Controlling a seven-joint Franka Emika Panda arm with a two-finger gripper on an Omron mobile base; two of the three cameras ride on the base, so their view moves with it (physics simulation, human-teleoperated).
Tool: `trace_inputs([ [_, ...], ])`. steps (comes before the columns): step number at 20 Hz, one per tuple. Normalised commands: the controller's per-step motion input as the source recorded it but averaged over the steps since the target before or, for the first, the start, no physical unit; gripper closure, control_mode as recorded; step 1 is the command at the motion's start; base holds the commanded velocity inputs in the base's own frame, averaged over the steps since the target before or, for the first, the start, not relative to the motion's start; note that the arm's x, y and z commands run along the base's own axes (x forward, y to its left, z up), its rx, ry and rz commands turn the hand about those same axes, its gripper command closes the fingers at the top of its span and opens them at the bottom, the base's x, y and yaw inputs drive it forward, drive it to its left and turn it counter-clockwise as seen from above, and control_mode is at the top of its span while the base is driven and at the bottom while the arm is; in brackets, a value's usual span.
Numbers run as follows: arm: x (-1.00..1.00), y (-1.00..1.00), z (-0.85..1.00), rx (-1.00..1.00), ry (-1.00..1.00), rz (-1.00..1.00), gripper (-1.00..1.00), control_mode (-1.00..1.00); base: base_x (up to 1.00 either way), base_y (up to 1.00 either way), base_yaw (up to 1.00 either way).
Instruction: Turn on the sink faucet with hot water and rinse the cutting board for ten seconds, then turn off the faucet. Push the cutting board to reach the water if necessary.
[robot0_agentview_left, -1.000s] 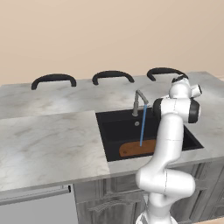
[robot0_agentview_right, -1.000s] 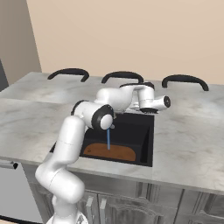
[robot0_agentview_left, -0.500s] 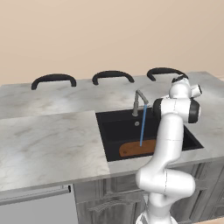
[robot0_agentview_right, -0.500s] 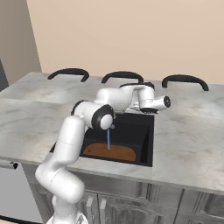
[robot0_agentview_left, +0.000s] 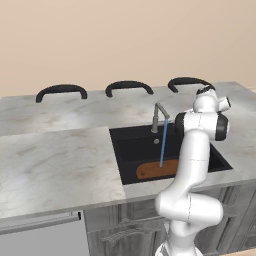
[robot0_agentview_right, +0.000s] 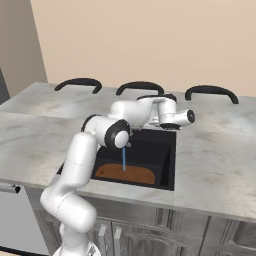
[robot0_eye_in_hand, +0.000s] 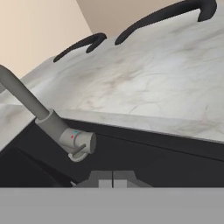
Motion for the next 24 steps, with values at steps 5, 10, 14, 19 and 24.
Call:
trace_inputs([
  [5, 0.00, 0.00, 0.00, 0.00, 0.00, 0.00, 1.00, -1.00, 0.00, 0.00, 0.00],
  [10, 0.00, 0.00, 0.00, 0.00, 0.00, 0.00, 1.00, -1.00, 0.00, 0.00, 0.00],
  [14, 0.00, 0.00, 0.00, 0.00, 0.00, 0.00, 1.00, -1.00, 0.00, 0.00, 0.00],
  [19, 0.00, 0.00, 0.00, 0.00, 0.00, 0.00, 1.00, -1.00, 0.00, 0.00, 0.00],
  [24, 0.00, 0.00, 0.00, 0.00, 0.00, 0.00, 1.00, -1.00, 0.00, 0.00, 0.00],
])
